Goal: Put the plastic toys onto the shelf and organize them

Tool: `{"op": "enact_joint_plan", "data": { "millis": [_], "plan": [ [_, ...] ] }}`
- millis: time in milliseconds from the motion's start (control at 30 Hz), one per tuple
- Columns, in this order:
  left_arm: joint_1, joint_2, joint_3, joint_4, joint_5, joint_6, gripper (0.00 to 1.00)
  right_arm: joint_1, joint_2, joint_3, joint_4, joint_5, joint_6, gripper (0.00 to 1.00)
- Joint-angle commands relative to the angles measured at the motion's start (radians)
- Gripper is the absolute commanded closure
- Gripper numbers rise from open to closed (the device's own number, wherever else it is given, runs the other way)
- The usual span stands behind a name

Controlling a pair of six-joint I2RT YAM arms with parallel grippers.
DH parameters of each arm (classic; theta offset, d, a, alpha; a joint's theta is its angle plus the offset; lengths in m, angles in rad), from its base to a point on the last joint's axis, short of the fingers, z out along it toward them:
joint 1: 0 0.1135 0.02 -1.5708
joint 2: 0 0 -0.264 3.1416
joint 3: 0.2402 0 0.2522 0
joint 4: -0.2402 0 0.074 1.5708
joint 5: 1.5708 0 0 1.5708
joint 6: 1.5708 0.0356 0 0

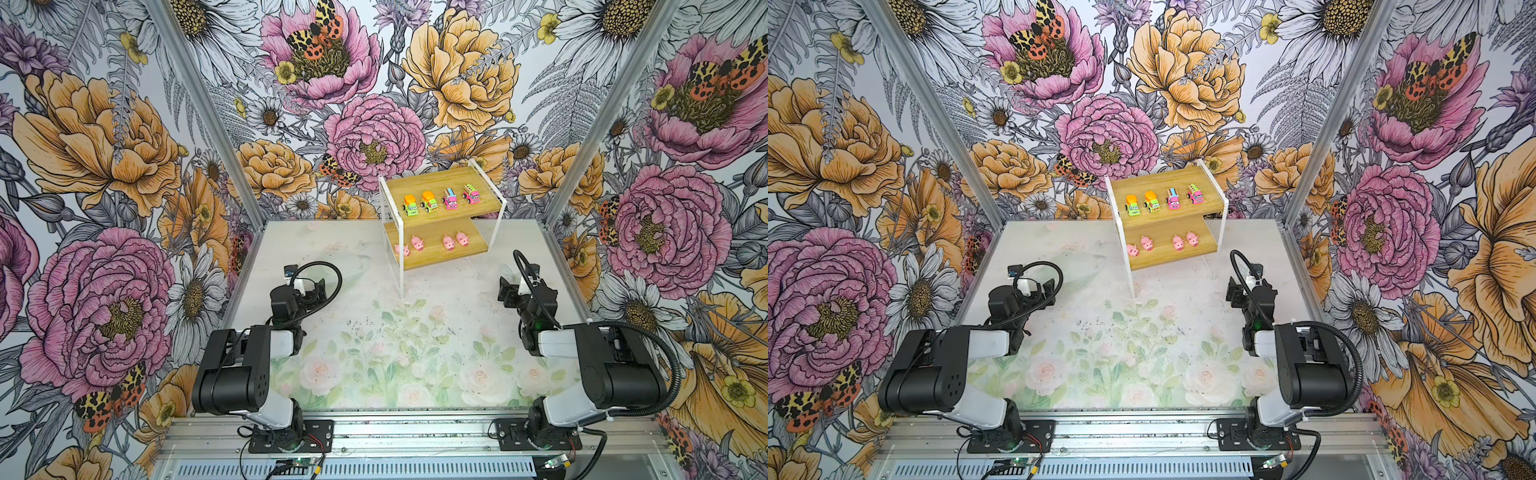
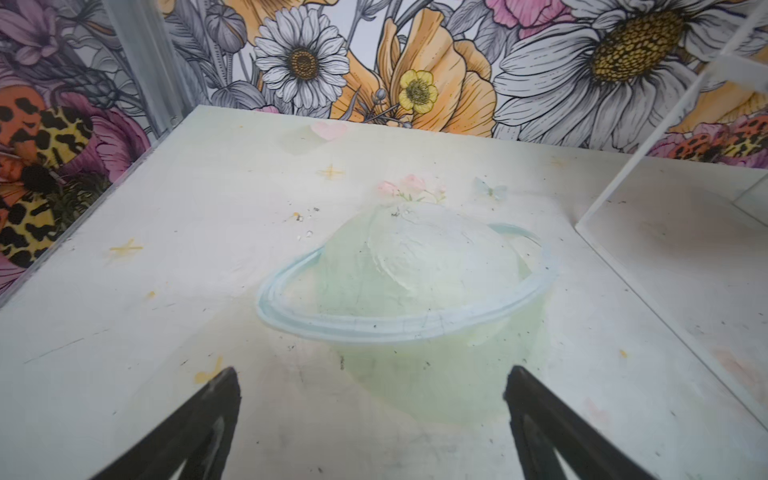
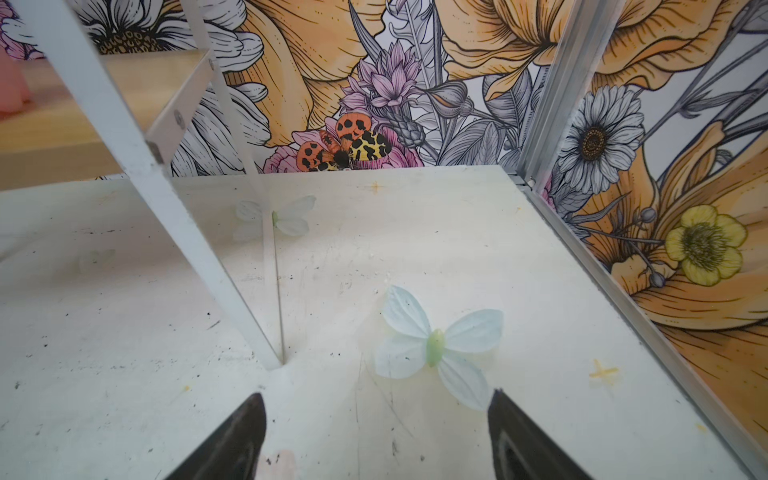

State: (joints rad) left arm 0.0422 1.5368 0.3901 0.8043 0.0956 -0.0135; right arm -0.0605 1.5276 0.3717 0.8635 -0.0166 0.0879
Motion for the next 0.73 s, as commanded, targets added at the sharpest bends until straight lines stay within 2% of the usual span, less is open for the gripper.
{"op": "enact_joint_plan", "data": {
  "millis": [0, 67, 167, 333, 567, 700],
  "plan": [
    [0.021, 0.008, -0.008, 0.111, 0.026, 0.028, 0.01, 0.001, 0.007, 0.02, 0.002, -0.006, 0.003, 0.14],
    [0.011, 0.017, -0.011, 0.137, 0.008, 0.032, 0.01, 0.005, 0.003, 0.006, 0.02, 0.045, 0.015, 0.01],
    [0.012, 0.017, -0.011, 0.139, 0.009, 0.03, 0.01, 0.009, 0.001, -0.036, 0.101, 0.125, 0.04, 0.01],
    [0.012, 0.017, -0.01, 0.133, 0.01, 0.028, 0.01, 0.038, 0.004, 0.0, 0.04, 0.157, 0.016, 0.01],
    [0.013, 0.017, -0.008, 0.131, -0.007, 0.022, 0.01, 0.06, 0.011, 0.023, 0.0, 0.129, -0.024, 0.0],
    [0.002, 0.015, -0.008, 0.126, -0.066, 0.015, 0.01, 0.056, 0.008, 0.023, -0.003, 0.117, -0.02, 0.0]
  ]
}}
